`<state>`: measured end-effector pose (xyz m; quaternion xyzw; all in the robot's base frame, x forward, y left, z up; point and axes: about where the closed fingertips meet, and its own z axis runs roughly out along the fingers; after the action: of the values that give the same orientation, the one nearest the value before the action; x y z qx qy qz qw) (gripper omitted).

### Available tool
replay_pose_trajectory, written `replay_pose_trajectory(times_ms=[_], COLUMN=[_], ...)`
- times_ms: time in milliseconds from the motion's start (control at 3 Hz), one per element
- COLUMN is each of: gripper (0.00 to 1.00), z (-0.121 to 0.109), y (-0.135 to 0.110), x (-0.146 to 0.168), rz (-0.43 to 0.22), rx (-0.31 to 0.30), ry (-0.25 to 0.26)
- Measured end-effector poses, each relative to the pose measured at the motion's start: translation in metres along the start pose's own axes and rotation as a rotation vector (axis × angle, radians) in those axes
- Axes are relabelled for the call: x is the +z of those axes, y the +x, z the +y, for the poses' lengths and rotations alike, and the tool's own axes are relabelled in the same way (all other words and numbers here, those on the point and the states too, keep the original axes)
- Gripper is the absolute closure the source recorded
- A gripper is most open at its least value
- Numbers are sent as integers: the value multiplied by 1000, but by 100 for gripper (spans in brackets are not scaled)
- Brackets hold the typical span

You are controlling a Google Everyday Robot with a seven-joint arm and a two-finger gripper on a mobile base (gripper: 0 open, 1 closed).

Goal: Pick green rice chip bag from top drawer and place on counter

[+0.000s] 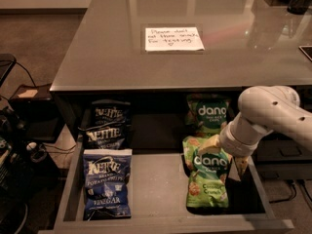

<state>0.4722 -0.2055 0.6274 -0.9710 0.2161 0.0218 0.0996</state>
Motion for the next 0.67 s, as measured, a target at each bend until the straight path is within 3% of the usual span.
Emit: replay_pose_trajectory(times_ms=[667], gripper=[19], z=[-16], y=[-27], x=[32], rz=[-128], rx=[-45], ry=[-10])
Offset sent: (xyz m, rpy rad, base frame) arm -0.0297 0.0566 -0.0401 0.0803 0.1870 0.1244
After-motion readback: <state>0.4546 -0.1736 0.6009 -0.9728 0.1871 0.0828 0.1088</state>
